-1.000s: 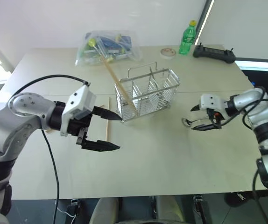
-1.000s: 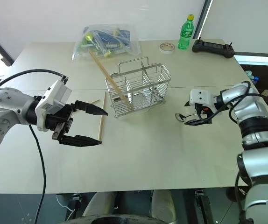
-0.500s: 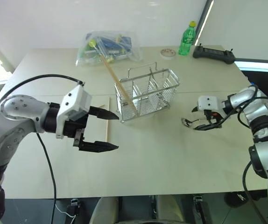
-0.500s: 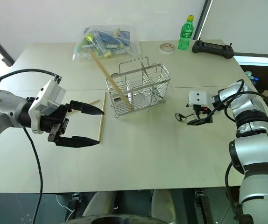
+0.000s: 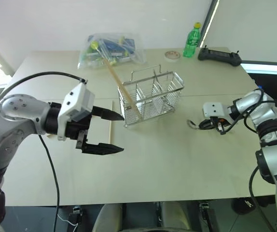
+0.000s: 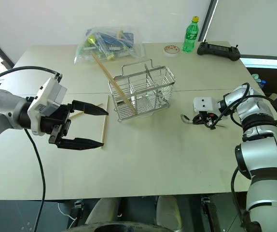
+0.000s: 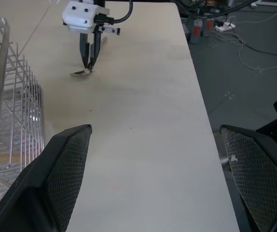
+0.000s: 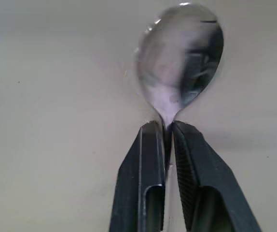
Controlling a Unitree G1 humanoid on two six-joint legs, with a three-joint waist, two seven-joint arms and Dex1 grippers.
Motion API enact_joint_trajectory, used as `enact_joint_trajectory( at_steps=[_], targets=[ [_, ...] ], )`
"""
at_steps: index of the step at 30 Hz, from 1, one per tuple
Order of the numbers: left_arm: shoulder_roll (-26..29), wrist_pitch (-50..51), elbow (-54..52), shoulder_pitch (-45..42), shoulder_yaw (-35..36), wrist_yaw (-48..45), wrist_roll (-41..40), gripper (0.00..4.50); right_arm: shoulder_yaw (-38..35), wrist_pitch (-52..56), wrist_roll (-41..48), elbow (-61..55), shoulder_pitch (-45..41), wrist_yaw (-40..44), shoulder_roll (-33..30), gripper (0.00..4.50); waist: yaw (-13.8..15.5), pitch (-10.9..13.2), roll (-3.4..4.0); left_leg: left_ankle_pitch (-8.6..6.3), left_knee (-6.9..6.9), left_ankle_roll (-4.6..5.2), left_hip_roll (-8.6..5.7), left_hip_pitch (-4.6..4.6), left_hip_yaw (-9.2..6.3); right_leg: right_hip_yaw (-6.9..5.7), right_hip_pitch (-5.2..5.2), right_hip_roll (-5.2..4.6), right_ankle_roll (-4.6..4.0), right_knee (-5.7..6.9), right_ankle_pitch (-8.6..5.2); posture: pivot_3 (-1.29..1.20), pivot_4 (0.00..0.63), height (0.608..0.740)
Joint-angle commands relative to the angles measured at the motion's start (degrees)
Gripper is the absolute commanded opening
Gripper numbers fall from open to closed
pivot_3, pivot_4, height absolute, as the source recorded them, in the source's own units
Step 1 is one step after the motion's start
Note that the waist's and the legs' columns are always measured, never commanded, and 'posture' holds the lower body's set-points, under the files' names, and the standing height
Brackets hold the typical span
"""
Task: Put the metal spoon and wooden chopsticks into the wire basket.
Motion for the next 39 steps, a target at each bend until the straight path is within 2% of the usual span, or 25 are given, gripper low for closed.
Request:
enact_joint_trajectory(
  at_steps=[1,6,7,20,22,25,28,31,36,39],
  targets=[
    [0.5,-0.3,-0.1,-1.9,1.1,0.2,-0.6,4.5,-0.3,-0.5,-0.3,-0.3,0.6,0.4,-0.6,0.44,0.0,0.0,0.0,0.0,0.0,0.0,0.0,0.0,0.0,0.0,0.01,0.0,0.0,0.0,0.0,0.0,0.15,0.69],
    [0.2,-0.4,0.6,-2.9,0.8,0.1,-0.4,4.5,-0.7,-0.9,0.0,-0.3,1.3,0.8,-0.8,0.44,0.0,0.0,-0.01,0.0,0.0,0.0,0.0,0.0,0.01,0.0,0.01,0.0,0.0,-0.01,0.0,0.0,0.15,0.69],
    [0.1,-0.6,0.8,-3.2,0.6,0.1,-0.2,4.5,-1.2,-0.7,0.6,-0.4,1.4,1.4,-0.7,0.21,0.0,0.0,-0.01,0.0,0.01,0.0,0.0,0.01,0.01,0.0,0.03,0.0,0.0,0.0,0.0,0.0,0.15,0.69],
    [-0.9,-1.5,3.4,-6.1,-0.6,-0.4,1.0,4.5,-4.4,-3.0,4.0,-5.7,3.5,-0.7,-0.4,0.21,-0.1,0.0,-0.02,0.0,0.02,-0.01,0.0,0.11,0.02,0.02,0.11,0.01,0.0,0.02,0.0,0.0,0.15,0.69],
    [-0.9,-1.7,3.9,-6.2,-0.6,-0.6,1.3,4.5,-6.3,-1.8,7.9,-11.6,5.2,1.7,0.0,0.21,-0.2,0.0,0.0,0.01,0.01,-0.01,0.0,0.14,0.04,0.05,0.1,0.01,0.0,0.03,0.01,0.0,0.15,0.69],
    [-0.9,-2.0,4.5,-6.3,-0.5,-0.8,1.8,4.5,-10.0,8.6,17.9,-33.5,13.6,5.0,-0.3,0.21,-0.3,0.0,0.03,0.01,-0.05,-0.01,0.03,0.12,0.02,0.06,0.06,0.02,0.01,0.03,0.01,0.0,0.15,0.69],
    [-1.0,-2.3,5.0,-6.3,-0.3,-0.6,2.1,4.5,-13.6,20.6,25.8,-57.7,25.3,3.0,-2.2,0.21,0.4,0.0,0.04,0.01,-0.1,-0.01,0.06,0.05,-0.04,0.04,-0.02,0.02,0.02,0.04,0.0,0.0,0.15,0.69],
    [-1.0,-3.3,6.1,-6.5,-0.3,-0.6,3.3,4.5,-17.6,30.9,32.0,-75.4,32.6,-2.2,-2.9,0.21,0.8,0.0,0.04,-0.01,-0.05,0.01,0.02,-0.17,-0.12,-0.02,-0.12,-0.02,0.04,0.0,-0.01,0.0,0.15,0.69],
    [-1.7,-4.9,8.8,-7.7,-0.3,-0.4,4.8,4.5,-22.7,49.6,43.5,-88.0,30.1,-13.8,-0.5,0.21,0.4,0.0,0.01,-0.04,0.12,0.06,0.03,-0.19,-0.1,0.11,-0.15,-0.11,-0.16,-0.05,-0.09,0.0,0.15,0.69],
    [-2.3,-6.3,10.6,-8.6,-0.8,-0.5,6.1,4.5,-26.8,59.7,49.5,-87.6,20.1,-27.7,5.8,0.21,0.4,0.0,-0.01,-0.04,0.15,0.06,0.11,-0.11,-0.14,0.07,-0.13,-0.04,-0.2,-0.02,-0.1,0.0,0.15,0.69]
  ],
)
